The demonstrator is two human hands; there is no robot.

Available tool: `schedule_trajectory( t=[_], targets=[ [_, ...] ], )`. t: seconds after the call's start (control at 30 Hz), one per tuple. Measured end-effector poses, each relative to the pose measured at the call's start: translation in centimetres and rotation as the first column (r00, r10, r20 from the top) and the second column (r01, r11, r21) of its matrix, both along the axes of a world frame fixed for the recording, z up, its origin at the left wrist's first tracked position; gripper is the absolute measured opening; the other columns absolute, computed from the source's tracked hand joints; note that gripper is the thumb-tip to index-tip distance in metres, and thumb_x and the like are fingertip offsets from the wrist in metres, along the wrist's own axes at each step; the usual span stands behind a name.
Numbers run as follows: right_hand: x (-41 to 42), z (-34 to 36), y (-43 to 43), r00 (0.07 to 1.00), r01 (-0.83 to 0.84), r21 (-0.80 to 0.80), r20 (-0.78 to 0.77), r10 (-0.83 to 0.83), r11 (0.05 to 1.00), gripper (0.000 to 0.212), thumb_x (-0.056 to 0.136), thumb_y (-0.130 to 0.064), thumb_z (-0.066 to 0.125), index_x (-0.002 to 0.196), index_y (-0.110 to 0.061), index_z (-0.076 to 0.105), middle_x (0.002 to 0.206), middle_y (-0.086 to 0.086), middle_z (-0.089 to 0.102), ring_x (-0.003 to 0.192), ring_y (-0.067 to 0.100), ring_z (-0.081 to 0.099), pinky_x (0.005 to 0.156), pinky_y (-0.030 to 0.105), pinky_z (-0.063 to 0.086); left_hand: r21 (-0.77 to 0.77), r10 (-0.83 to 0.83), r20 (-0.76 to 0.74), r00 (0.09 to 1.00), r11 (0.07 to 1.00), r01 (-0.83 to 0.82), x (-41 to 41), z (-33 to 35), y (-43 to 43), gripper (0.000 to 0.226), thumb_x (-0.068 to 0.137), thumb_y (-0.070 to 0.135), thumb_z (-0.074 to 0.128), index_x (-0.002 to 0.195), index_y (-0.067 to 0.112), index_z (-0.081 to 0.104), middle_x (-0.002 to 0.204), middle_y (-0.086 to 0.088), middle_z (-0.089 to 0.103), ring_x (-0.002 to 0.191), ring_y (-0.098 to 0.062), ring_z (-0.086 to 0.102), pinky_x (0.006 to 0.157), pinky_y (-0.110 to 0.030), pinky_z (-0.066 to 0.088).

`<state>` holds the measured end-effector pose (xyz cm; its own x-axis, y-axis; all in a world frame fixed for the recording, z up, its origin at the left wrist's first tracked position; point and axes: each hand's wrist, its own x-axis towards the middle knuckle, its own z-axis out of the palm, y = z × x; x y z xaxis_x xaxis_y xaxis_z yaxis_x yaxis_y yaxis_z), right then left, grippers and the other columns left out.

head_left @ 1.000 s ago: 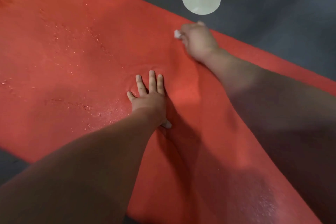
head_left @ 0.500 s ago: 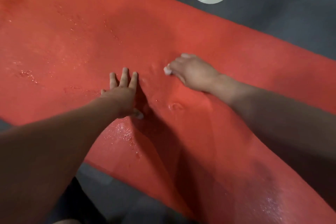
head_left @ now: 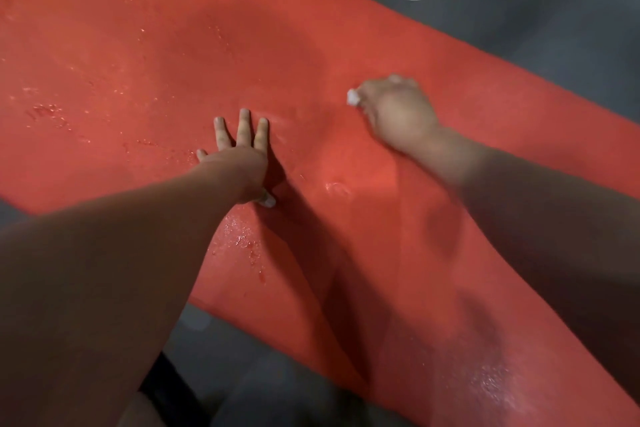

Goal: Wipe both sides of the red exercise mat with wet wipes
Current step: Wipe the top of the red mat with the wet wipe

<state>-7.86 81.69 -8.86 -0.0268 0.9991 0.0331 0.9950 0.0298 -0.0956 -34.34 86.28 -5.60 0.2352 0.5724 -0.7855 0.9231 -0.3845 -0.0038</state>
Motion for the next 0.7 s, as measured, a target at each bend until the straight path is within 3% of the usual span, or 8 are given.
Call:
schedule_trajectory(
  t=[0.07,0.13,0.23,0.33,0.43,0.5,0.57,0.7],
  targets=[
    [1.9,0.2,0.5,0.953,0.304,0.016,0.011,-0.304,0.953,0.024,0.1,-0.028,0.043,0.11,-0.013,0.059,0.105,0.017,0.068,0.101,0.04,0.059,0.082,0.044,0.043,-0.003,-0.007,-0.004,1.0,1.0,0.007,0.0,0.0,0.0,0.145,0.073,0.042,0.088,0.153,0.026,-0.032,0.152,0.0,-0.051,0.144,-0.047,-0.034,0.113,-0.077,0.013],
    [0.2,0.1,-0.2,0.945,0.32,0.012,-0.075,-0.318,0.947,0.019,0.098,-0.023,0.045,0.107,-0.014,0.06,0.102,0.017,0.068,0.098,0.041,0.06,0.081,0.045,0.044,-0.004,-0.012,-0.003,1.0,1.0,0.012,0.0,-0.1,0.1,0.146,0.072,0.043,0.088,0.153,0.026,-0.032,0.152,0.0,-0.051,0.143,-0.047,-0.034,0.113,-0.077,0.013],
    [-3.9,-0.3,-3.2,0.978,-0.051,-0.03,-0.203,0.044,0.998,0.014,0.094,-0.016,0.052,0.103,-0.021,0.061,0.093,0.009,0.068,0.088,0.034,0.06,0.079,0.042,0.047,0.0,-0.016,-0.011,1.0,1.0,0.016,0.0,-0.2,0.1,0.146,0.073,0.042,0.088,0.153,0.026,-0.033,0.151,0.0,-0.051,0.143,-0.047,-0.034,0.113,-0.077,0.013],
    [-3.7,-0.2,-4.9,0.948,-0.299,-0.059,-0.131,0.289,0.953,0.019,0.099,-0.028,0.045,0.108,-0.023,0.061,0.096,0.0,0.067,0.09,0.028,0.058,0.081,0.038,0.044,0.001,-0.018,-0.015,1.0,1.0,0.018,0.0,-0.1,0.0,0.145,0.073,0.041,0.088,0.152,0.026,-0.033,0.152,0.0,-0.051,0.144,-0.047,-0.034,0.113,-0.076,0.014],
    [-0.5,-0.1,-3.5,0.999,0.032,0.006,0.005,-0.032,0.999,0.039,0.097,-0.037,0.029,0.109,-0.016,0.061,0.102,0.012,0.069,0.097,0.036,0.059,0.083,0.044,0.045,0.002,-0.033,-0.008,0.999,0.999,0.033,0.0,-0.2,0.0,0.146,0.073,0.043,0.088,0.152,0.026,-0.033,0.152,0.0,-0.051,0.144,-0.047,-0.033,0.113,-0.077,0.014],
    [1.7,-0.1,-3.3,0.922,0.386,0.025,0.016,-0.386,0.922,0.028,0.098,-0.029,0.038,0.107,-0.013,0.059,0.099,0.017,0.069,0.098,0.039,0.059,0.082,0.045,0.044,0.011,-0.041,-0.009,0.999,0.999,0.041,-0.1,-0.3,0.1,0.146,0.073,0.044,0.088,0.152,0.026,-0.033,0.152,0.0,-0.051,0.144,-0.048,-0.033,0.112,-0.077,0.015],
    [0.6,0.0,-4.2,0.89,0.456,0.066,-0.046,-0.453,0.888,0.016,0.096,-0.021,0.048,0.101,-0.012,0.061,0.089,0.018,0.068,0.09,0.04,0.062,0.077,0.045,0.046,0.014,-0.04,-0.012,0.999,0.999,0.04,-0.1,-0.3,0.1,0.147,0.073,0.044,0.088,0.152,0.025,-0.033,0.152,0.0,-0.051,0.144,-0.048,-0.033,0.112,-0.077,0.015],
    [-3.8,-0.8,-8.6,0.978,-0.102,-0.002,-0.183,0.1,0.995,0.012,0.093,-0.016,0.057,0.103,-0.021,0.062,0.085,0.005,0.066,0.083,0.031,0.058,0.075,0.041,0.047,0.012,-0.041,-0.023,0.999,0.999,0.041,0.0,-0.3,0.1,0.147,0.073,0.044,0.088,0.151,0.025,-0.034,0.151,-0.001,-0.052,0.143,-0.049,-0.033,0.112,-0.077,0.015]
  ],
)
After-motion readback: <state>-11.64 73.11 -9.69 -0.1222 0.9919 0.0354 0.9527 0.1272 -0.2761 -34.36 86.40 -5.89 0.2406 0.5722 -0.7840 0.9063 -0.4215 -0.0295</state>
